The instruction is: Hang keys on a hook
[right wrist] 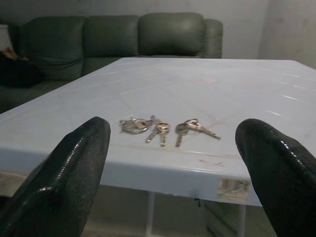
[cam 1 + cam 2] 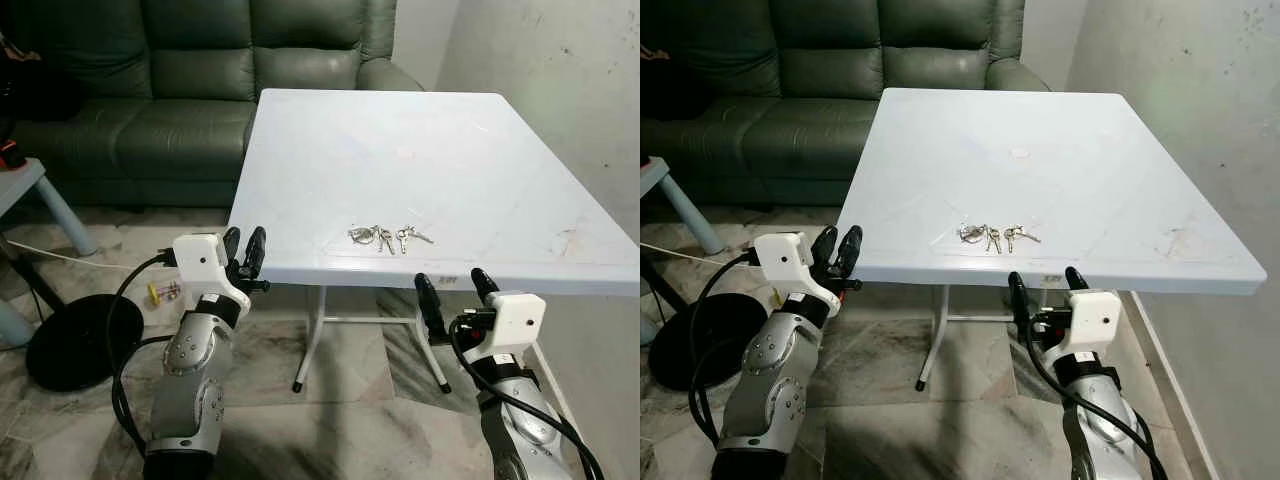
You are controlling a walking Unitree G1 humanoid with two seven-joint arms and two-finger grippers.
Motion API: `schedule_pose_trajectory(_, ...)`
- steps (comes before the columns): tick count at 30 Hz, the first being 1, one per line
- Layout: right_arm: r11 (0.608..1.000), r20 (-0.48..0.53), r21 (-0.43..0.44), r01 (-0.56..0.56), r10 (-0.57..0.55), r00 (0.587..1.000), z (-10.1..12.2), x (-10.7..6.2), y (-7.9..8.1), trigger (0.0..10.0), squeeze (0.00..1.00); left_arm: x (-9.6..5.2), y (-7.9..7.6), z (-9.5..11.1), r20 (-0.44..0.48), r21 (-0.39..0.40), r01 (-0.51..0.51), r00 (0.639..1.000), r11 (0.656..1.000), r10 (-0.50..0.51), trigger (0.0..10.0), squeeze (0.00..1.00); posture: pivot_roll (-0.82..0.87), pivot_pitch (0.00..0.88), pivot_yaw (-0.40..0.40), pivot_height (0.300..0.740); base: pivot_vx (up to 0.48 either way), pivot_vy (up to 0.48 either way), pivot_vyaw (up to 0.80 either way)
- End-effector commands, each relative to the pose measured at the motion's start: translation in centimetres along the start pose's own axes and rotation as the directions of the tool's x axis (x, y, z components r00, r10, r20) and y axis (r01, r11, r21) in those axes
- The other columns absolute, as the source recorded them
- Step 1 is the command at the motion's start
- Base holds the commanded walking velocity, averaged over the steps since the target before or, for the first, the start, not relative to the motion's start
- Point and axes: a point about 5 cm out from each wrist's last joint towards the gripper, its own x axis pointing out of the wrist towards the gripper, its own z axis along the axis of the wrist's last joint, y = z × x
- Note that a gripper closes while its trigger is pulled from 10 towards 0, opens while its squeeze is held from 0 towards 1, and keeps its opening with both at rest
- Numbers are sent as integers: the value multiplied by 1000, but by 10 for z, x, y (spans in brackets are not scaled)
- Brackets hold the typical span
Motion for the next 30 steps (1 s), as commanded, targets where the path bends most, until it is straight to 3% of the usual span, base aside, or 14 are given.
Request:
schedule_pose_trajectory(1,1000,5,-25,4,-4,1000,5,4,-3,10000,0,2,1,-1,-16,8,3,1000,1000,-3,10000,0,52,0,-27,740,0,0,0)
schedule_pose_trajectory(10,998,-24,-57,-5,4,1000,4,7,-11,10000,0,1,1,1,-39,2,11,999,1000,-11,10000,0,63,0,-31,740,0,0,0)
schedule_pose_trajectory(22,998,-62,-50,-36,33,998,-2,3,-6,10000,0,-3,4,-6,-86,6,-8,996,1000,8,10000,0,78,0,-41,740,0,0,0)
schedule_pose_trajectory(30,998,-67,-44,-55,52,996,-1,4,-4,10000,0,-6,3,-6,-103,1,-5,995,1000,5,10000,0,86,0,-45,740,290,0,0)
